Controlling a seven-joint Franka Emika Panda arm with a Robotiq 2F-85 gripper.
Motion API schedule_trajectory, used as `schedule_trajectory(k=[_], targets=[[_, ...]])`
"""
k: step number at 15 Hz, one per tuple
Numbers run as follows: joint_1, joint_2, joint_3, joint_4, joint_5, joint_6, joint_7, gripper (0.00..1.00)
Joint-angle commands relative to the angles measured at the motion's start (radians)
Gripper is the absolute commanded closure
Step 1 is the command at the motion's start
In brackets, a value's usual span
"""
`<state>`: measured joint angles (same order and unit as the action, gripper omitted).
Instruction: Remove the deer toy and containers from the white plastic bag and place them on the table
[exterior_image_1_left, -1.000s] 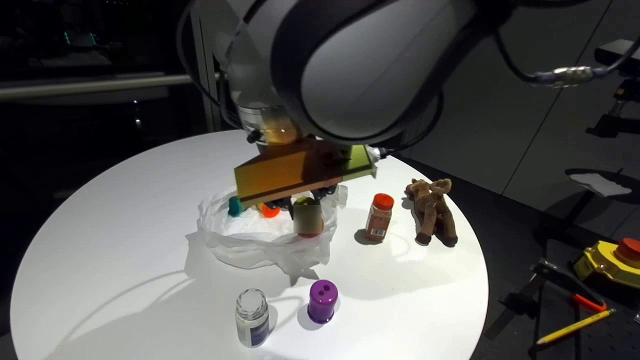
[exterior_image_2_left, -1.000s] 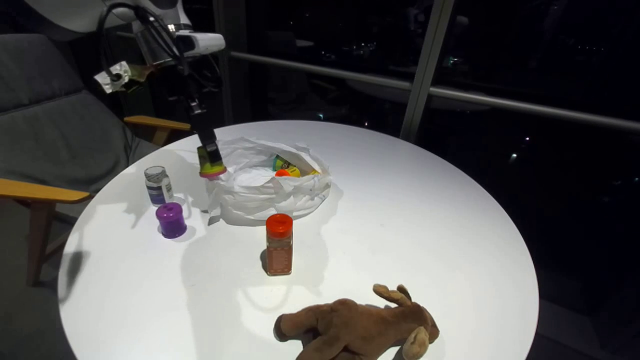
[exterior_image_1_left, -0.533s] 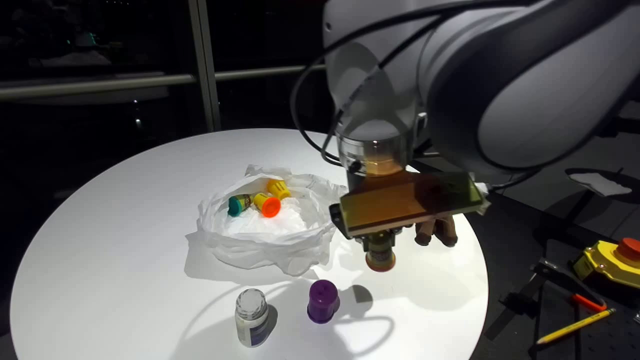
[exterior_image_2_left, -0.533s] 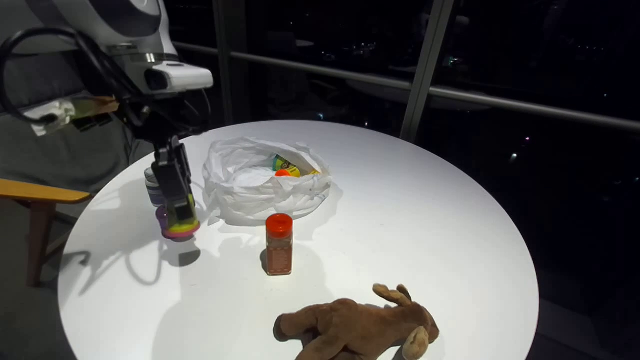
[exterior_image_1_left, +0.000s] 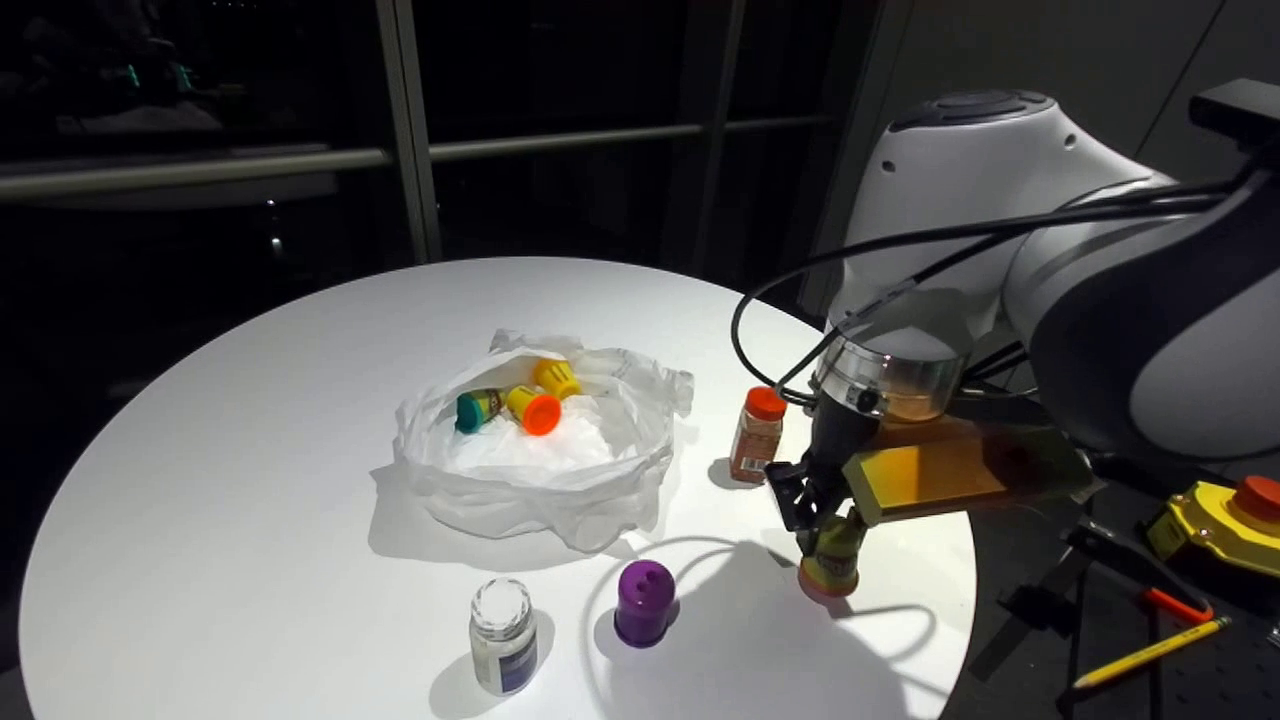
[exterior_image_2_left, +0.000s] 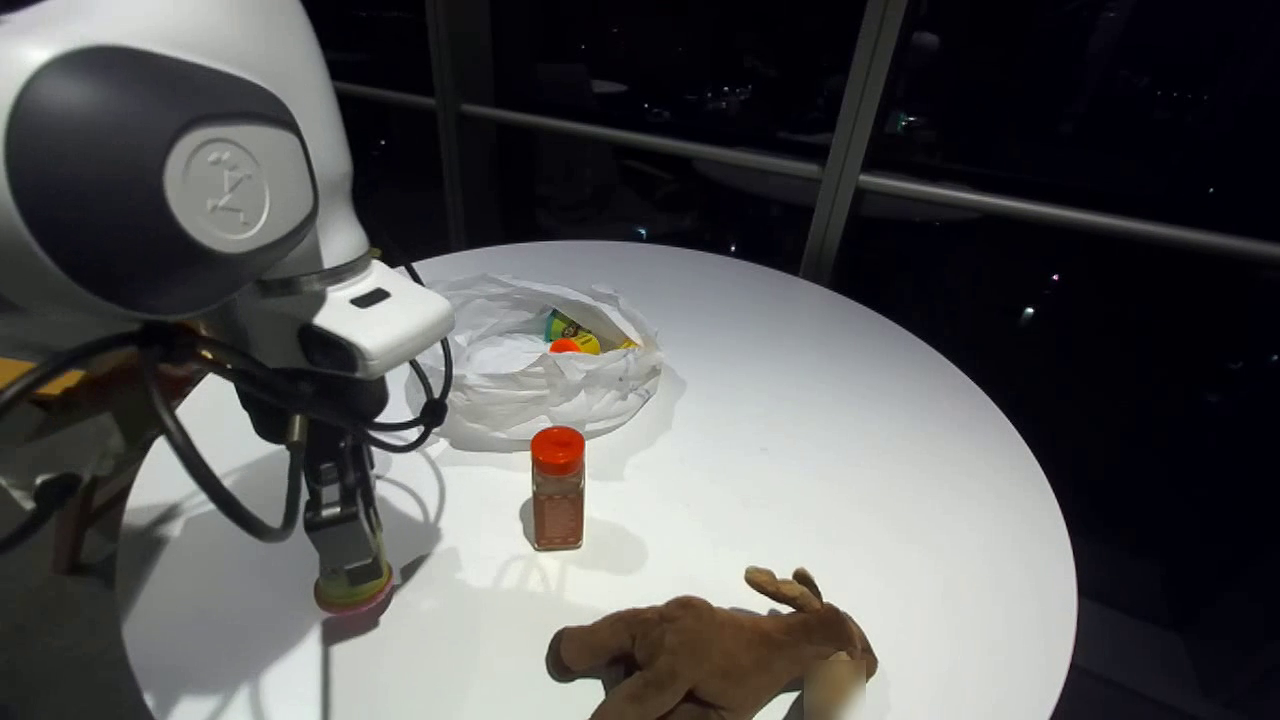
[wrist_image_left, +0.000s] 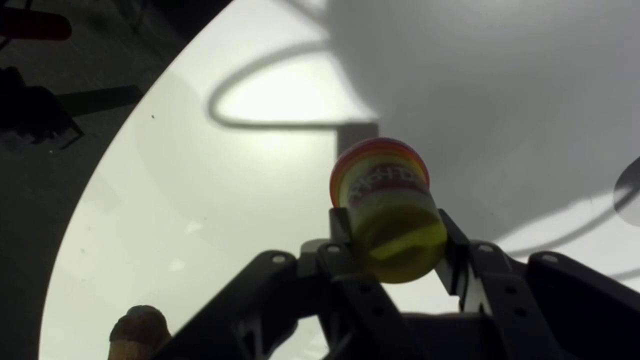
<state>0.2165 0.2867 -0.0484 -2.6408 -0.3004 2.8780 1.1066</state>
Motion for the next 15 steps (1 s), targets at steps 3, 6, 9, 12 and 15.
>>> schedule_trajectory(k=[3,6,9,12,15], targets=[[0.064,-0.025,-0.04,-0.032,0.023,0.073,-0.115,0.16],[0.086,-0.073,-0.04,-0.007,-0.068,0.008,-0.068,0.0],[0.063,-0.103,0.034,0.053,-0.003,-0.094,-0.138,0.0],[0.029,-0.077,0.143,0.184,0.207,-0.279,-0.326,0.0],[0.034,-0.025,0.144,0.335,0.204,-0.422,-0.39,0.0]])
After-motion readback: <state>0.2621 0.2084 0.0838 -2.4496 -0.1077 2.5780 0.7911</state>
